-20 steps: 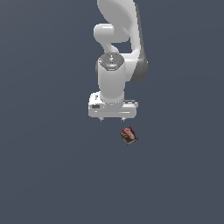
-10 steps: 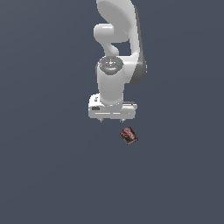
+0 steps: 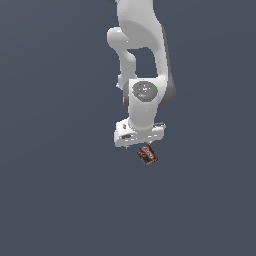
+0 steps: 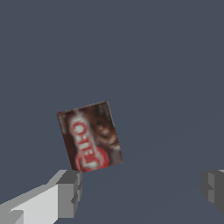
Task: Pick up the object and move it to a goal position.
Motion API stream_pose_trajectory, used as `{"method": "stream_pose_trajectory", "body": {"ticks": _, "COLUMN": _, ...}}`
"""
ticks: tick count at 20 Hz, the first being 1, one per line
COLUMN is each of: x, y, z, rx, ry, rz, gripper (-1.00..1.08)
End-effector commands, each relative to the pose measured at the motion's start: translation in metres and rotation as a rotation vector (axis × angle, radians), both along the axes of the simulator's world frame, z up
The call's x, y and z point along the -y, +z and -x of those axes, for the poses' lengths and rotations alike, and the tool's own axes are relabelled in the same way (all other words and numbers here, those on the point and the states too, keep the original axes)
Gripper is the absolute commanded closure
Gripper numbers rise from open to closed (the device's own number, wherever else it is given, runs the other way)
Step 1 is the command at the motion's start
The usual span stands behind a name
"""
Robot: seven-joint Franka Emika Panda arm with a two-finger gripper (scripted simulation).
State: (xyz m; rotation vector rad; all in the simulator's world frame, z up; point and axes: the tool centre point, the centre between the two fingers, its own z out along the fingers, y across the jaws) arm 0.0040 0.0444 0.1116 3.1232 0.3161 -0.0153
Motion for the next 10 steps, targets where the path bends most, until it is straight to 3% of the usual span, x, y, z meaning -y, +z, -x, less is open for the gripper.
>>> {"method": "stream_pose_trajectory", "body": {"ticks": 1, "x": -0.017, "y": -0.016, "z": -0.001, "rx": 0.003, "ry": 0.08, "rz": 0.0, "gripper": -0.92}}
{"method": "stream_pose_trajectory", "body": {"ticks": 10, "x": -0.049, "y": -0.045, "z": -0.001, "rx": 0.009, "ry": 0.232, "rz": -0.004, "gripper": -0.92}}
